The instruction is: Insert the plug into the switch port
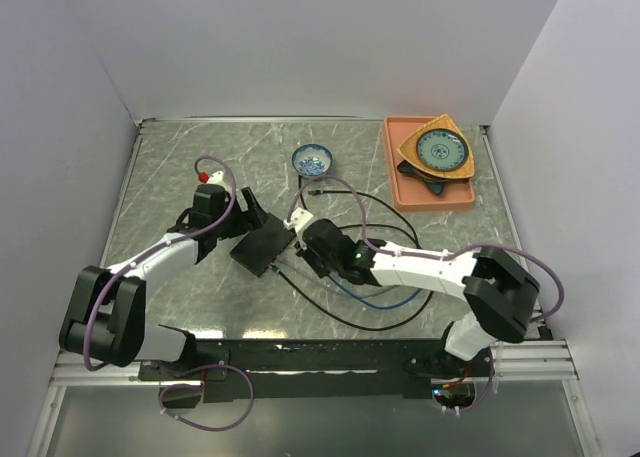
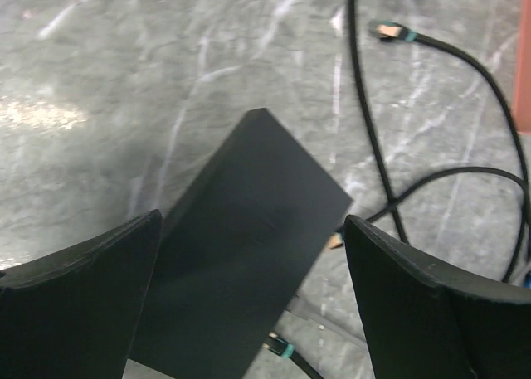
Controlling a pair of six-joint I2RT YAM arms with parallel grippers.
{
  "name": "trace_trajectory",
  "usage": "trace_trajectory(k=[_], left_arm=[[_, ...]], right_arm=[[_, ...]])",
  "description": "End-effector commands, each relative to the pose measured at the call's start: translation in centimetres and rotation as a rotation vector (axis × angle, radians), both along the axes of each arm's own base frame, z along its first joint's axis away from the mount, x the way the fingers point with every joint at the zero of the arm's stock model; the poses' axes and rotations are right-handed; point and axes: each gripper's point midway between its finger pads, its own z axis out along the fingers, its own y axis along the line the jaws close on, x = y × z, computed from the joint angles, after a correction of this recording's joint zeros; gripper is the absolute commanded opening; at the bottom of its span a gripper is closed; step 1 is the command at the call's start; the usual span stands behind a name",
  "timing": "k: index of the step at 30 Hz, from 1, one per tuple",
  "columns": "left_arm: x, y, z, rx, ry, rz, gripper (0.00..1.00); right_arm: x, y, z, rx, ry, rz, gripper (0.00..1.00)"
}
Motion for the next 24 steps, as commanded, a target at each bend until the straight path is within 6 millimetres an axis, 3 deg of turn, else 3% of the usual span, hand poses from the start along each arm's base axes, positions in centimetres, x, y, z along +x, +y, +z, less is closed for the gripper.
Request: trace_trajectory(k=[1, 8, 14, 24], left_arm=[[0.3, 1.0, -1.3, 0.013, 0.024, 0.021, 0.95], [0.1, 0.6, -2.9, 0.013, 0.061, -0.012, 0.89], [-0.1, -0.1, -4.0, -0.004, 0.087, -0.048, 0.77], [-0.2, -0.3, -5.1, -0.007, 0.113, -0.065, 0.69]], right_arm=[[1.1, 1.8, 0.1, 0.000, 0.034, 0.018, 0.00], [1.4, 2.8, -3.1, -0.075, 0.108, 0.010, 0.00], [2.1, 3.3, -4.0, -0.098, 0.135, -0.018, 0.00], [3.1, 4.5, -5.0, -0.112, 0.154, -0.026, 0.00]])
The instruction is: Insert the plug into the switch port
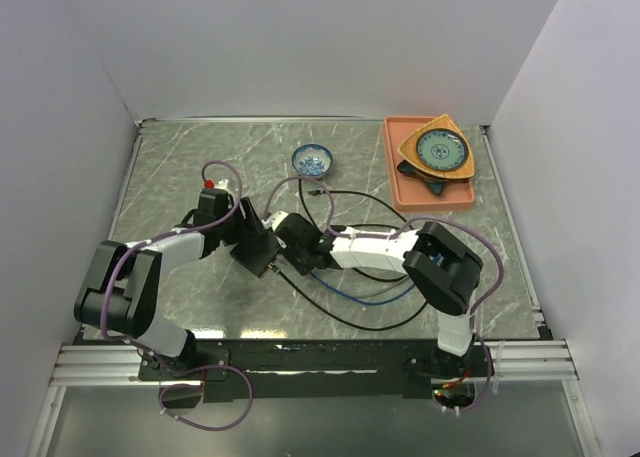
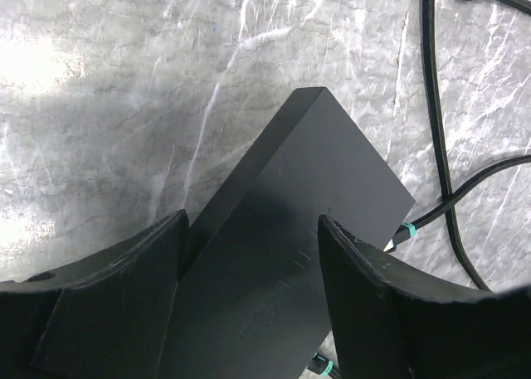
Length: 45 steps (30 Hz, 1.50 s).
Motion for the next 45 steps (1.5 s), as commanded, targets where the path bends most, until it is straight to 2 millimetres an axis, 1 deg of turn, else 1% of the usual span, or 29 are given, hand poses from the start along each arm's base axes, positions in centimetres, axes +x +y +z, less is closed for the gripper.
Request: trace_trajectory(k=[1, 8, 11, 15, 20, 25, 34, 39, 43, 45], left_arm=[[0.0, -0.8, 0.0, -0.027, -0.010, -0.037, 0.68], [-0.1, -0.9, -0.1, -0.032, -0.008, -0.045, 0.67], [-0.2, -1.0, -0.1, -0.039, -0.007, -0.051, 0.66], [-0.2, -1.1, -0.3, -0.036, -0.002, -0.056, 0.66], [-0.3, -1.1, -0.6, -0.039, 0.006, -0.060, 0.65], [-0.4, -1.4, -0.7, -0.048, 0.011, -0.074, 0.65], [-0.4, -1.7, -0.8, -0.056, 0.015, -0.091, 0.65], [-0.5, -1.8, -1.0, -0.057, 0.018, -0.098, 0.65], [-0.5, -1.8, -1.2, -0.057, 0.026, -0.102, 0.65], [-0.4, -1.8, -1.2, -0.057, 0.025, -0.102, 0.65]], right_arm=[[1.4, 1.4, 0.6, 0.021, -0.013, -0.024, 0.00], [2.2, 1.8, 0.0, 0.003, -0.018, -0.050, 0.00], [2.5, 1.5, -0.4, -0.007, -0.018, -0.065, 0.00], [2.7, 1.5, -0.5, 0.004, -0.016, -0.081, 0.00], [3.5, 1.4, -0.5, 0.018, -0.019, -0.107, 0.00], [3.8, 1.9, -0.3, 0.041, -0.021, -0.104, 0.00], [4.3, 2.7, -0.5, 0.043, -0.009, -0.098, 0.00], [4.6, 2.8, -0.3, 0.045, -0.018, -0.106, 0.00], [4.6, 3.0, 0.6, 0.076, -0.035, -0.101, 0.00], [4.6, 3.0, 0.8, 0.082, -0.039, -0.101, 0.00]])
